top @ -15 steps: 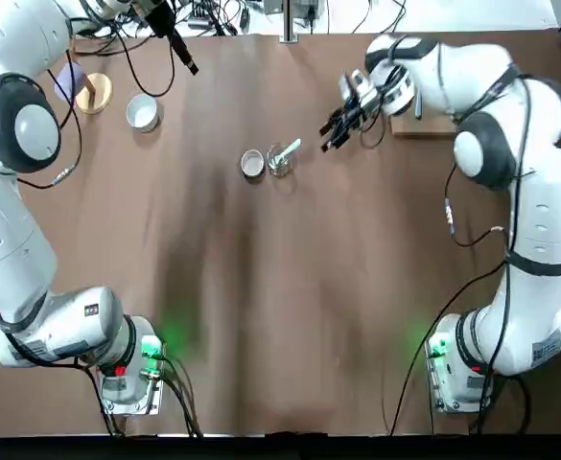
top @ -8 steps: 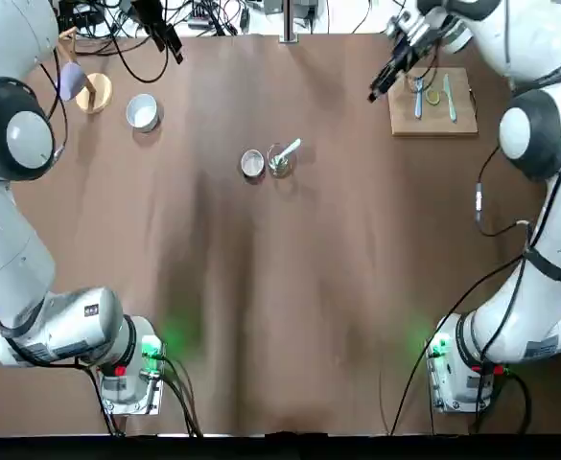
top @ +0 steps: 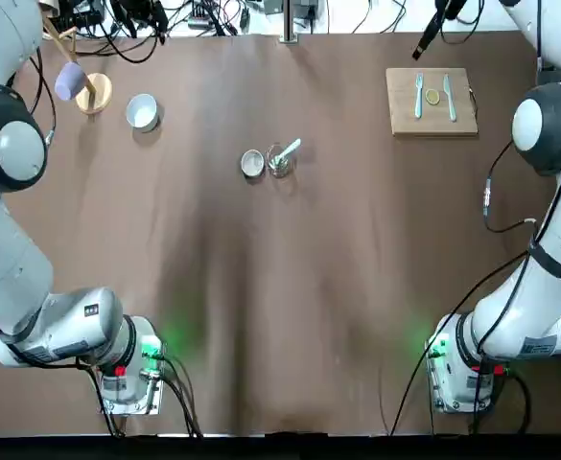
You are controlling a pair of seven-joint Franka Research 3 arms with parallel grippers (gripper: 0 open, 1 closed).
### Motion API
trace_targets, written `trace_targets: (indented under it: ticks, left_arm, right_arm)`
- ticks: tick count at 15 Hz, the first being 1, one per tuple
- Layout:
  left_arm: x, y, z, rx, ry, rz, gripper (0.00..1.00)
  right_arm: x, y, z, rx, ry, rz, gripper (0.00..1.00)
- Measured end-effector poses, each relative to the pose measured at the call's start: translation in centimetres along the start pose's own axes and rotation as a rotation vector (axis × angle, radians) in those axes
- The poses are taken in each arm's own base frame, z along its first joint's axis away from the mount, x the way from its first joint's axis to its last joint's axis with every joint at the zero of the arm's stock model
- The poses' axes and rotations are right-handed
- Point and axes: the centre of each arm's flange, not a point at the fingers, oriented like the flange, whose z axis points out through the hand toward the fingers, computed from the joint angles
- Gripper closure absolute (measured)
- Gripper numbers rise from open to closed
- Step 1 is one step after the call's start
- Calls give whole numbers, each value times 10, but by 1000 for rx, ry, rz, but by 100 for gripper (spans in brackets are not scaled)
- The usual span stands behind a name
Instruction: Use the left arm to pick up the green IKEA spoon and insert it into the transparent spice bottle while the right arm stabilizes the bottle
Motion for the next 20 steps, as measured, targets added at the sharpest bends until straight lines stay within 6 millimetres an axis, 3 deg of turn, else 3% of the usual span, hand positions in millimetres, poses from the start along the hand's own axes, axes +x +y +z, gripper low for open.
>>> trace_targets:
  ticks: [3, 7, 12, 13, 15, 20]
  left_arm:
    - [0, -7, -26, 7, 48, -38, 0]
    - [-2, -34, -63, 17, 113, -79, 0]
    - [-12, -30, -93, 33, 148, -85, 0]
    - [-15, -32, -102, 39, 162, -91, 0]
    - [-23, -33, -115, 50, 171, -97, 0]
    - [-40, -49, -127, 14, 124, -154, 0]
  right_arm:
    - [-9, -11, -43, 9, -23, 106, 0]
    - [-19, -27, -89, 9, -95, 341, 0]
    - [-14, -79, -170, -123, -120, 636, 0]
    - [-22, -97, -195, -157, -118, 739, 0]
    - [-34, -101, -202, -202, -141, 800, 0]
    - [-61, -87, -177, -255, -192, 928, 0]
